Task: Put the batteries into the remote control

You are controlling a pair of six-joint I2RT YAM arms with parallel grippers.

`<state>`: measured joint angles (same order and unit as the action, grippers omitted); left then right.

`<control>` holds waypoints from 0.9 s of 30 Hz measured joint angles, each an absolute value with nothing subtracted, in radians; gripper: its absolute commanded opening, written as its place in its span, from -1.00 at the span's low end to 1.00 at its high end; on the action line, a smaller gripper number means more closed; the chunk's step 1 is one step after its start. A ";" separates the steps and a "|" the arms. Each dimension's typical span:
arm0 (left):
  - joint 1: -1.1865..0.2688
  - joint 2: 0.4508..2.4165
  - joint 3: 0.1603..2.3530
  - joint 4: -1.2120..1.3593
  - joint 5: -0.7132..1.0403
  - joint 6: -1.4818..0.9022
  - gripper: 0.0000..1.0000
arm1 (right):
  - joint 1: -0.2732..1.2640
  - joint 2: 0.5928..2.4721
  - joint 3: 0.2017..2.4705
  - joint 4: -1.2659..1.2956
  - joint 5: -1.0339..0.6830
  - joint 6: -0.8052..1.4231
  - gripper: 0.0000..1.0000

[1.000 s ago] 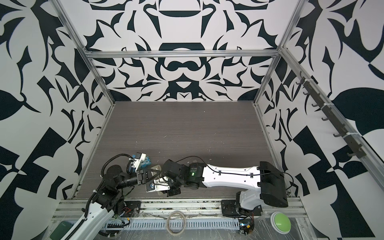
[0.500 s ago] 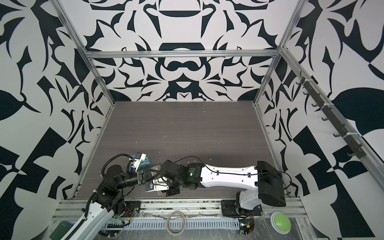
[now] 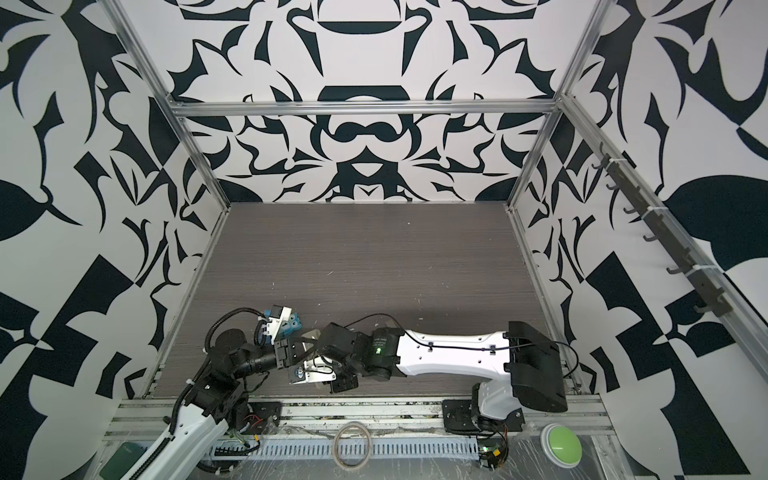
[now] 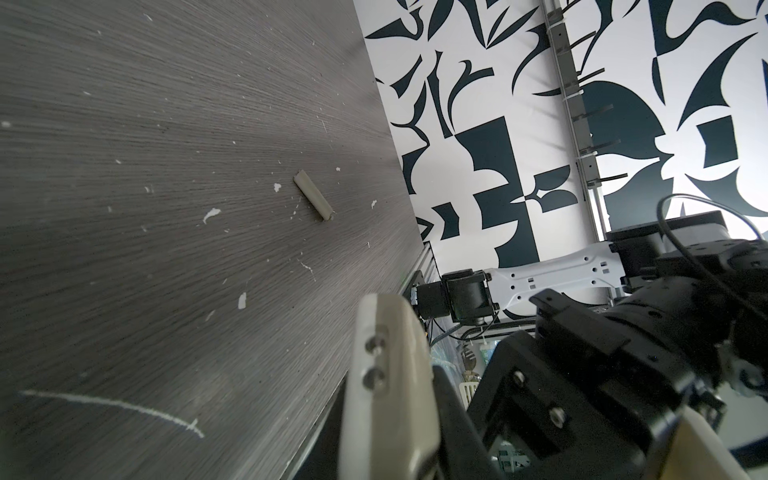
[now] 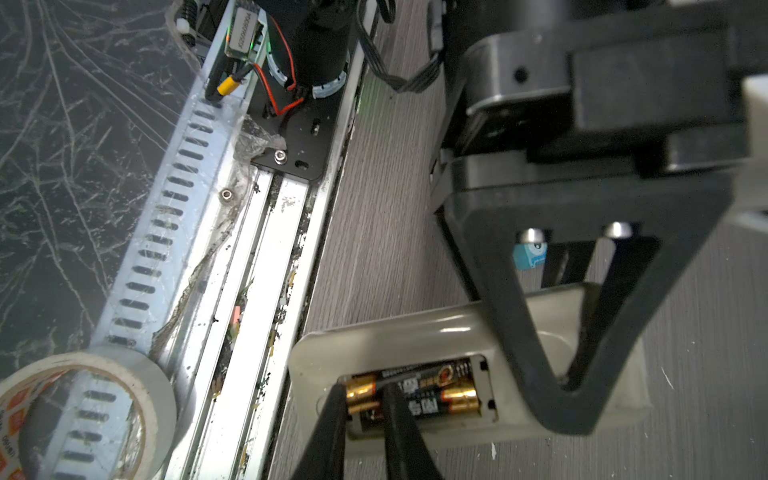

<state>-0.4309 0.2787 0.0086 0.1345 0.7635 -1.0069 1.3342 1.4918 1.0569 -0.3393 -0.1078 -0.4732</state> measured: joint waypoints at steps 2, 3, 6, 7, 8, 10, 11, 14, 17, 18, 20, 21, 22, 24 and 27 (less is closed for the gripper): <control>-0.430 0.280 0.009 0.134 0.759 -1.004 -1.00 | 1.335 1.496 1.059 -0.339 -0.100 -0.472 -0.65; -0.430 0.281 0.009 0.133 0.756 -1.002 -1.00 | 1.336 1.498 1.059 -0.339 -0.096 -0.471 -0.66; -0.428 0.283 0.009 0.132 0.748 -0.997 -1.00 | 1.337 1.505 1.060 -0.338 -0.085 -0.468 -0.68; -0.428 0.284 0.009 0.130 0.745 -0.996 -1.00 | 1.337 1.507 1.061 -0.339 -0.082 -0.467 -0.68; -0.427 0.284 0.009 0.130 0.743 -0.995 -1.00 | 1.338 1.509 1.061 -0.337 -0.080 -0.466 -0.68; -0.426 0.285 0.009 0.128 0.736 -0.994 -1.00 | 1.338 1.514 1.063 -0.336 -0.072 -0.462 -0.70; -0.426 0.286 0.009 0.128 0.733 -0.993 -1.00 | 1.338 1.516 1.063 -0.334 -0.068 -0.459 -0.70; -0.425 0.288 0.009 0.120 0.720 -0.991 -1.00 | 1.338 1.525 1.065 -0.332 -0.055 -0.451 -0.71; -0.424 0.289 0.009 0.110 0.709 -0.987 -1.00 | 1.338 1.532 1.065 -0.328 -0.047 -0.447 -0.72; -0.424 0.289 0.009 0.107 0.705 -0.987 -1.00 | 1.338 1.534 1.065 -0.327 -0.044 -0.445 -0.72; -0.424 0.289 0.009 0.107 0.699 -0.986 -1.00 | 1.338 1.536 1.065 -0.324 -0.038 -0.443 -0.72; -0.424 0.290 0.009 0.107 0.696 -0.986 -1.00 | 1.338 1.538 1.065 -0.323 -0.036 -0.443 -0.72; -0.423 0.290 0.008 0.107 0.694 -0.984 -1.00 | 1.338 1.539 1.065 -0.321 -0.033 -0.442 -0.72; -0.423 0.292 0.008 0.107 0.692 -0.981 -1.00 | 1.338 1.541 1.065 -0.319 -0.030 -0.442 -0.71; -0.424 0.295 0.008 0.122 0.701 -0.984 -1.00 | 1.338 1.552 1.065 -0.307 -0.021 -0.439 -0.72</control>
